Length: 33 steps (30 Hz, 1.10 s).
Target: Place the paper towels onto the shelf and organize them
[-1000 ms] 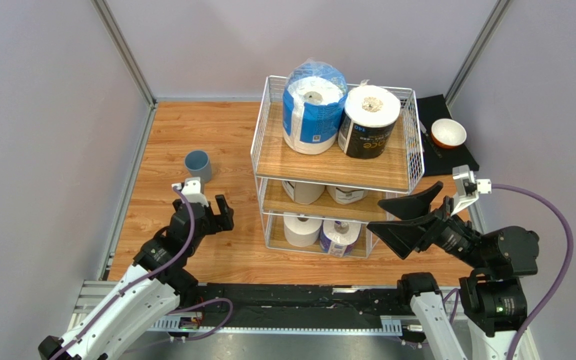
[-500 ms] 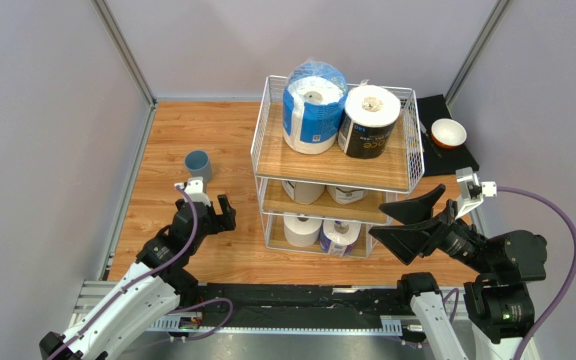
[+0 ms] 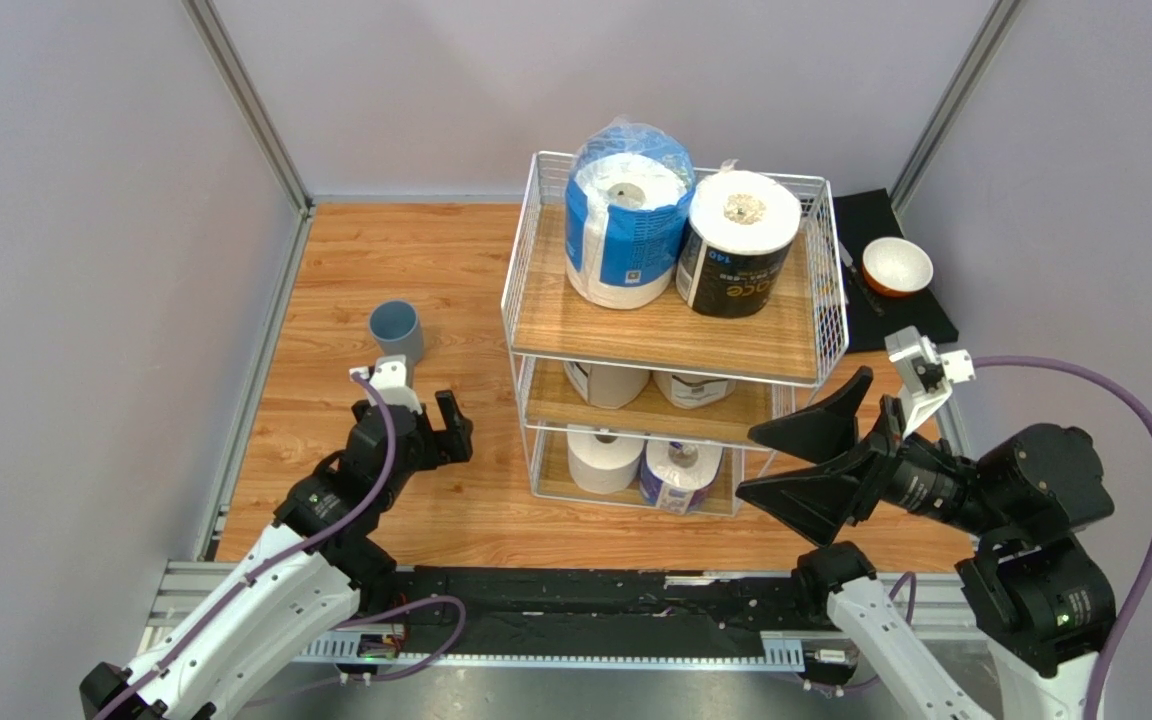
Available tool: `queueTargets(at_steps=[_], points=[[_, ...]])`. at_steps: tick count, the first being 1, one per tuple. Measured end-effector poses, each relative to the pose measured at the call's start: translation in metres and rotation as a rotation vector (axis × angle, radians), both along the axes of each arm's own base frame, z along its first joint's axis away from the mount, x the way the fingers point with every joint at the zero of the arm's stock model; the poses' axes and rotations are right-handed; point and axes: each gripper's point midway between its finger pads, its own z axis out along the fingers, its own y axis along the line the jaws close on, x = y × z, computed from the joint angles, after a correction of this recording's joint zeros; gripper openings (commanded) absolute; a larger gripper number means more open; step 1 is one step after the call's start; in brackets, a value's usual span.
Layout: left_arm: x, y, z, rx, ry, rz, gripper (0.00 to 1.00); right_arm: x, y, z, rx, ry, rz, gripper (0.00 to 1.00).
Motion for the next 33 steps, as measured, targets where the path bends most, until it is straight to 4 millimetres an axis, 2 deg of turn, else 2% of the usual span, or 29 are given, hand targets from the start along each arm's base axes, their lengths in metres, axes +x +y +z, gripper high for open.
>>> queueTargets(at_steps=[6, 15, 21, 33], points=[[-0.001, 0.000, -0.002, -0.006, 0.006, 0.004, 0.99, -0.006, 0.005, -0.027, -0.115, 0.075, 0.091, 0.99], [-0.002, 0.000, -0.005, -0.009, 0.014, 0.007, 0.99, -0.020, 0.008, -0.043, -0.223, 0.084, 0.200, 0.99], [-0.002, 0.000, -0.003, -0.017, 0.006, 0.009, 0.99, -0.016, 0.010, -0.060, -0.301, 0.118, 0.213, 0.99], [-0.005, 0.001, -0.010, -0.025, 0.018, 0.017, 0.99, -0.011, 0.003, -0.061, -0.301, 0.108, 0.139, 0.98]])
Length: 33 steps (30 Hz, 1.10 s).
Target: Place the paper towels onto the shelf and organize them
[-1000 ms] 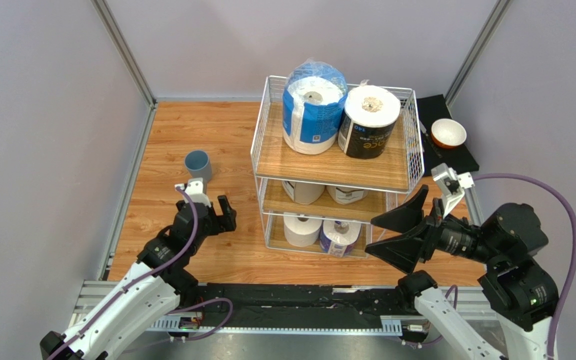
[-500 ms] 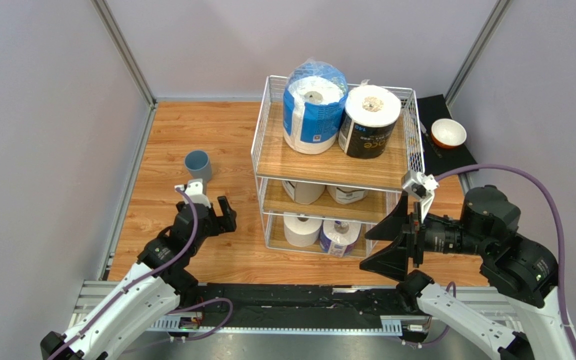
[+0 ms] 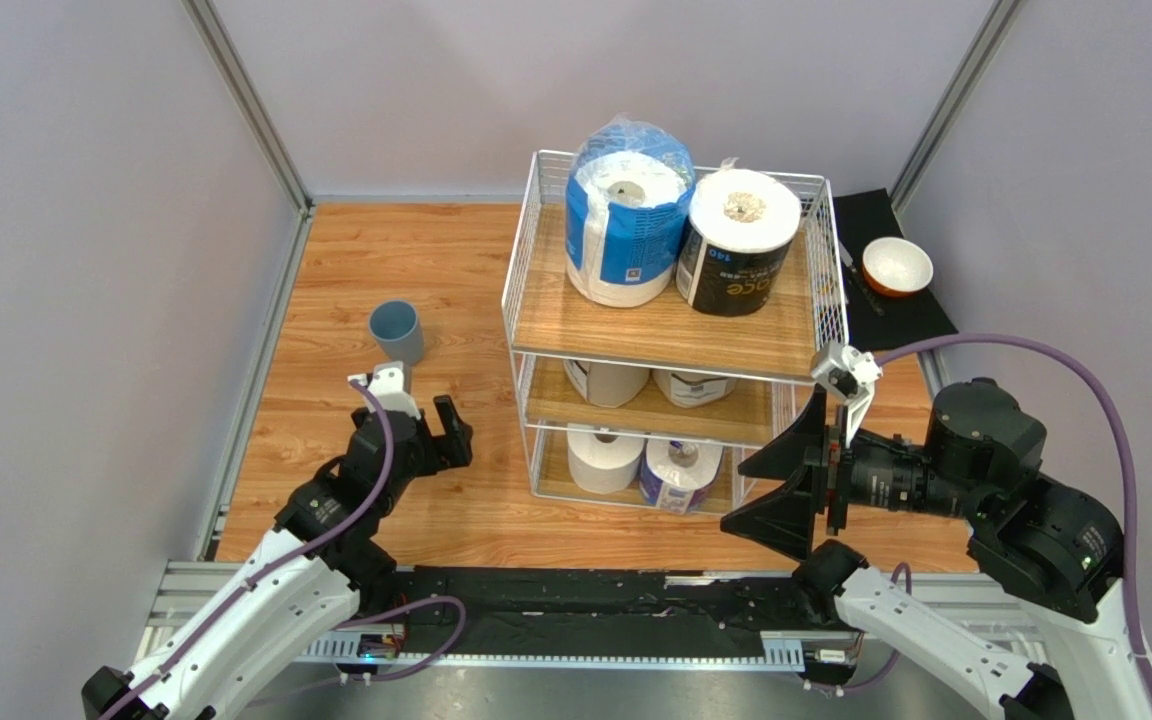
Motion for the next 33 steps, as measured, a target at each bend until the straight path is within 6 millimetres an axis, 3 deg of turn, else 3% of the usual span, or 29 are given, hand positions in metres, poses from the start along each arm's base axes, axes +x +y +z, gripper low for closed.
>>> queueTargets(at_steps=[5, 15, 20, 25, 33], points=[[0.000, 0.000, 0.000, -0.001, 0.000, 0.001, 0.99, 0.003, -0.003, 0.005, 0.009, 0.001, -0.039, 0.98], [0.000, 0.000, -0.002, -0.001, 0.004, -0.002, 0.99, 0.027, 0.000, 0.038, 0.046, -0.049, -0.140, 0.98], [-0.001, 0.000, -0.002, -0.001, 0.004, -0.002, 0.99, 0.025, 0.003, 0.051, 0.036, -0.074, -0.108, 0.98], [-0.001, 0.000, -0.002, -0.002, 0.005, -0.001, 0.99, 0.016, 0.010, 0.046, -0.019, -0.097, -0.021, 0.98], [-0.002, 0.000, -0.001, -0.009, 0.001, 0.002, 0.99, 0.000, 0.030, 0.022, -0.144, -0.098, 0.123, 0.99]])
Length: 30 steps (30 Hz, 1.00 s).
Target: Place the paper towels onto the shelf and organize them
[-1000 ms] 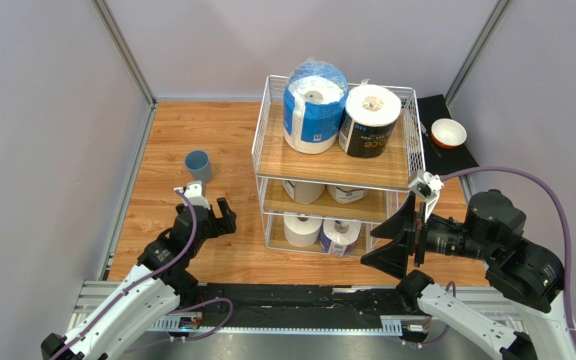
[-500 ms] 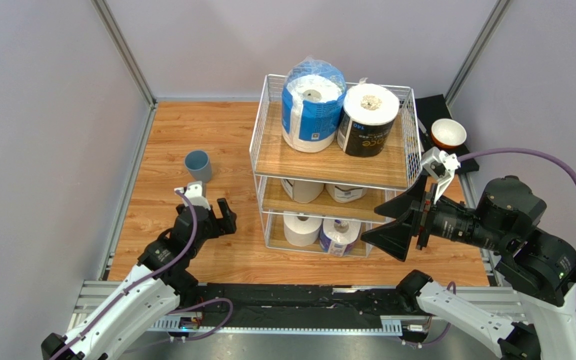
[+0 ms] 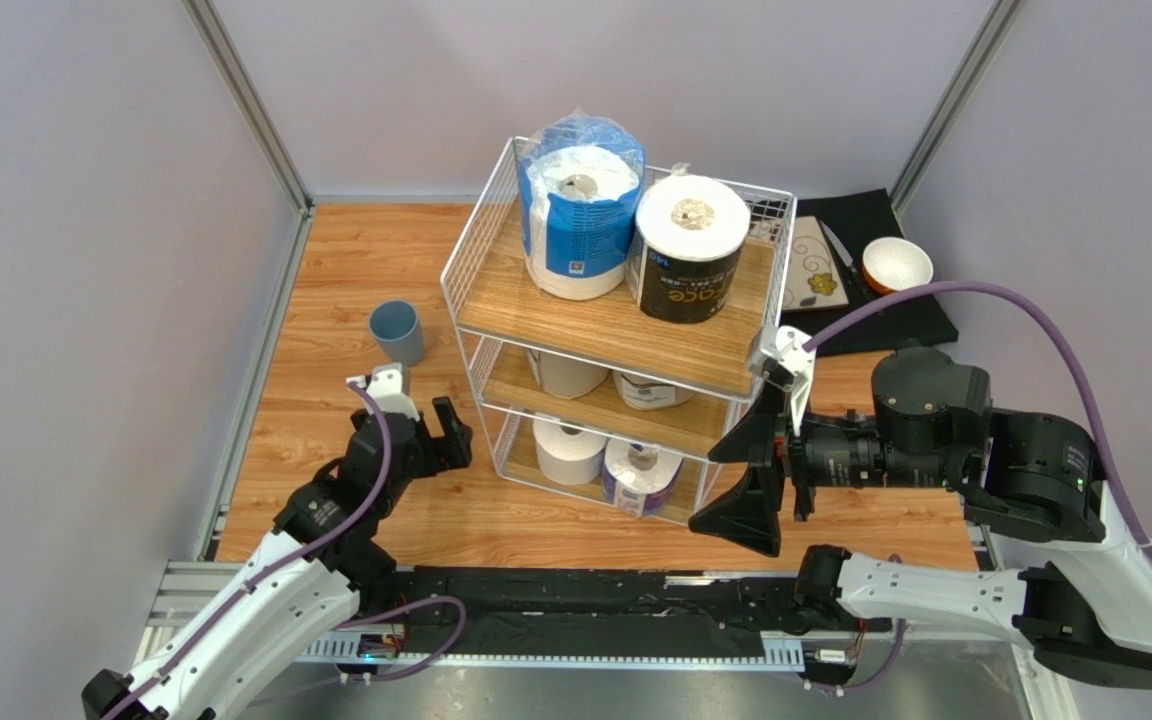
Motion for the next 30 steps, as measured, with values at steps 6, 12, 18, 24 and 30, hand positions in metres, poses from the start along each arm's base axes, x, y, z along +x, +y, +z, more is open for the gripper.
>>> queueTargets(at_steps=[6, 12, 18, 24, 30], points=[[0.000, 0.000, 0.000, 0.000, 0.001, 0.000, 0.99, 0.007, -0.009, -0.009, -0.004, -0.028, -0.064, 0.99], [0.000, 0.000, 0.000, 0.000, 0.001, 0.000, 0.99, 0.014, -0.033, 0.008, 0.084, -0.076, -0.169, 0.99], [0.000, 0.000, -0.002, 0.004, 0.007, 0.000, 0.99, 0.018, -0.038, 0.014, 0.102, -0.081, -0.205, 0.99], [0.000, -0.001, -0.001, 0.002, 0.005, -0.001, 0.99, 0.021, -0.025, 0.026, 0.089, -0.077, -0.190, 0.99], [-0.001, 0.000, -0.004, 0.004, 0.007, -0.001, 0.99, 0.017, -0.002, 0.028, 0.050, -0.055, -0.117, 0.99]])
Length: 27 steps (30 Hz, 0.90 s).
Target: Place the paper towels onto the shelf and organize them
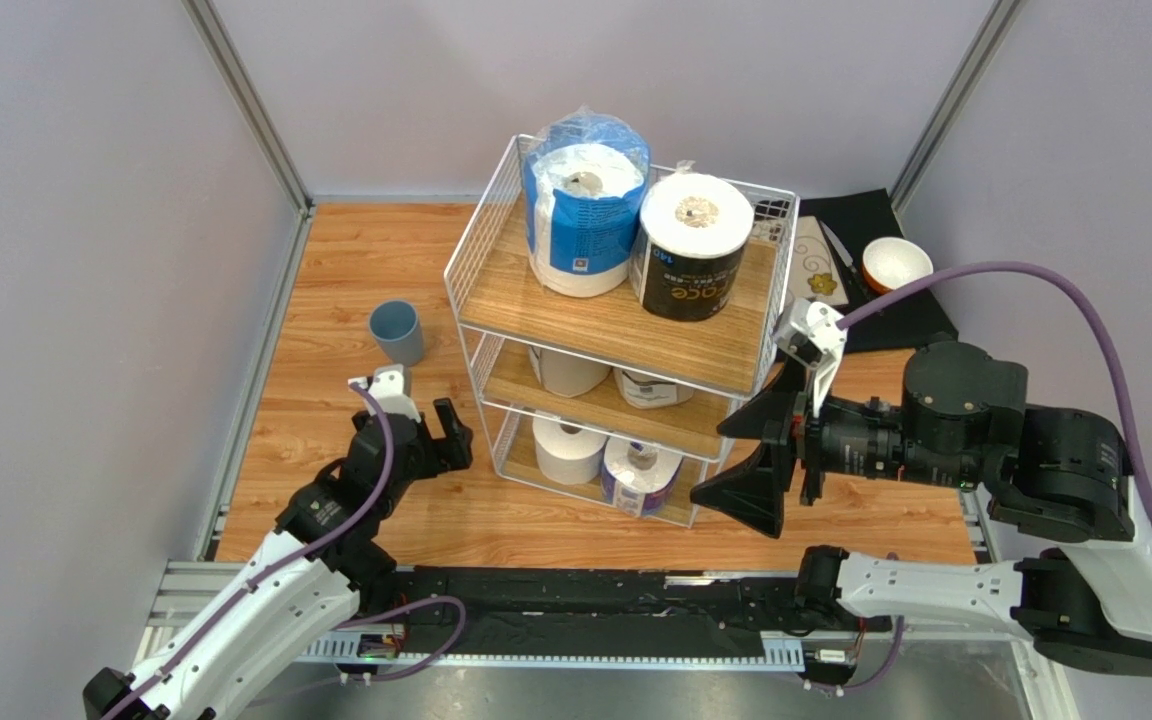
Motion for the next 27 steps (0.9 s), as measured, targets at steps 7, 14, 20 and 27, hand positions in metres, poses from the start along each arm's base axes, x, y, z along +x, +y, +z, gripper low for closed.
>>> queueTargets(at_steps=[7, 14, 20, 27], points=[[-0.001, 0.001, -0.002, 0.000, -0.001, 0.000, 0.99, -0.013, 0.008, -0.005, -0.042, -0.019, 0.061, 0.99], [-0.001, 0.001, -0.002, 0.000, -0.001, 0.000, 0.99, -0.005, 0.013, -0.013, -0.118, -0.104, -0.005, 0.99], [-0.001, 0.001, -0.002, 0.001, -0.001, 0.001, 0.99, 0.018, 0.000, -0.021, -0.178, -0.168, -0.134, 1.00], [-0.001, 0.001, -0.006, 0.006, 0.008, 0.000, 0.99, 0.039, -0.018, -0.026, -0.214, -0.240, -0.245, 1.00]])
